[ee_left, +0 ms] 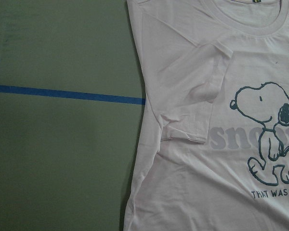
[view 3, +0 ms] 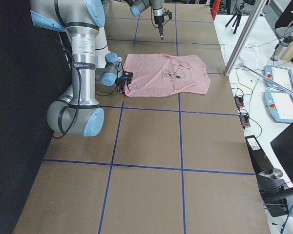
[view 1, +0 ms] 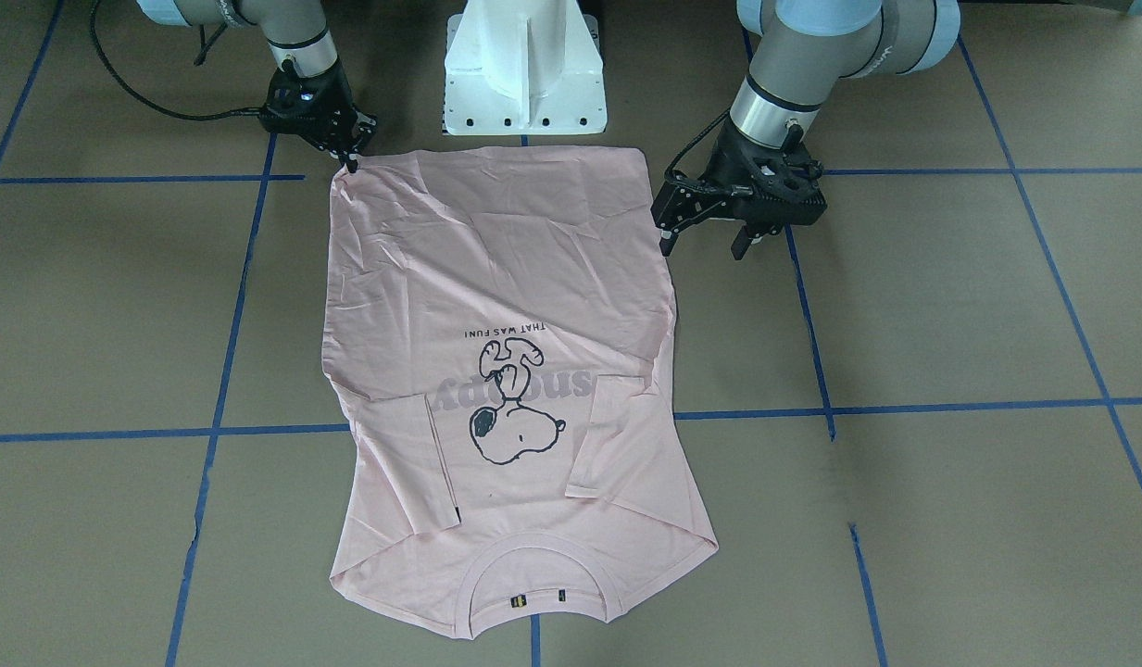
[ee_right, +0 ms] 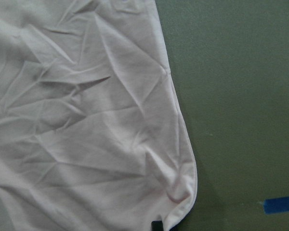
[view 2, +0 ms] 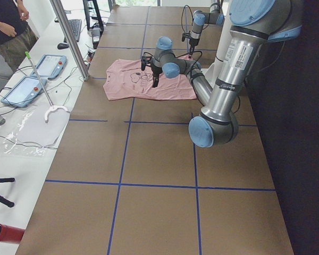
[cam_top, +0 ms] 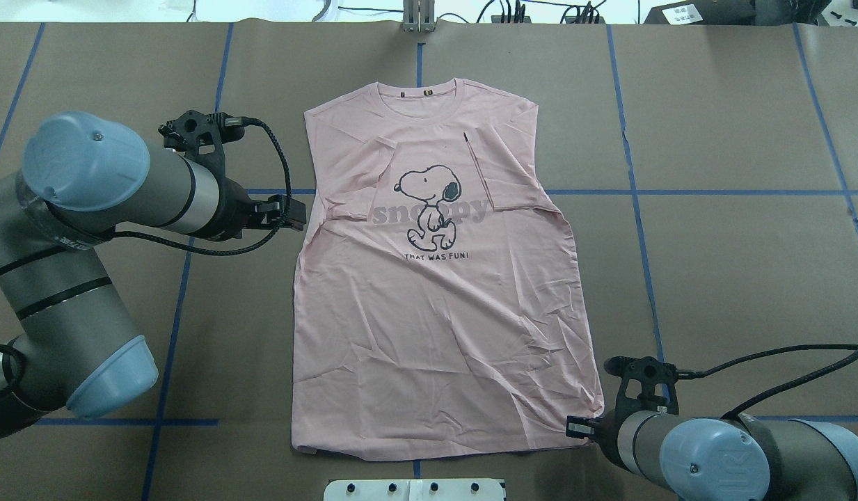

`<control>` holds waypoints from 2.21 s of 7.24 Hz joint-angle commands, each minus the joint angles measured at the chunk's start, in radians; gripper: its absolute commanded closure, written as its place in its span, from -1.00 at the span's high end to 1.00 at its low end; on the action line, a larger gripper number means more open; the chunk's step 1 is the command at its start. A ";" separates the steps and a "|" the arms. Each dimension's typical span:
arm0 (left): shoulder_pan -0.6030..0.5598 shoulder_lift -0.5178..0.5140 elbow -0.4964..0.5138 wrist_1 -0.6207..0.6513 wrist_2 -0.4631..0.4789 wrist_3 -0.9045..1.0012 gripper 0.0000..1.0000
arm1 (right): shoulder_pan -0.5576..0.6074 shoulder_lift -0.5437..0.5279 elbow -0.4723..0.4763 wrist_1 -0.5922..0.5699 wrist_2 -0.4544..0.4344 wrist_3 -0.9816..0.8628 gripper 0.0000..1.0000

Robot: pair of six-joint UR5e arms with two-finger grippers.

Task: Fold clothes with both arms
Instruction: 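Move both grippers down to the hem corners nearest the robot, then grasp both hem corners with the left and right grippers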

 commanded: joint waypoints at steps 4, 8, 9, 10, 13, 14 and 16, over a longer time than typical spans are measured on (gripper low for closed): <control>0.378 0.056 -0.084 0.139 0.124 -0.589 0.93 | 0.055 0.011 0.029 0.001 -0.005 -0.002 -1.00; 0.496 0.056 -0.002 0.155 0.206 -0.705 0.80 | 0.055 0.046 0.023 0.001 -0.008 -0.002 -1.00; 0.499 0.056 0.005 0.154 0.204 -0.705 0.79 | 0.055 0.046 0.023 0.001 -0.008 -0.002 -1.00; 0.499 0.056 0.005 0.154 0.204 -0.705 0.77 | 0.057 0.046 0.023 0.001 -0.008 -0.002 -1.00; 0.499 0.056 -0.003 0.154 0.201 -0.705 0.59 | 0.061 0.046 0.023 0.001 -0.003 -0.002 -1.00; 0.499 0.056 0.000 0.154 0.202 -0.708 0.31 | 0.065 0.046 0.023 0.001 -0.003 -0.002 -1.00; 0.499 0.051 0.003 0.154 0.203 -0.706 -0.85 | 0.068 0.046 0.023 0.001 0.000 -0.002 -1.00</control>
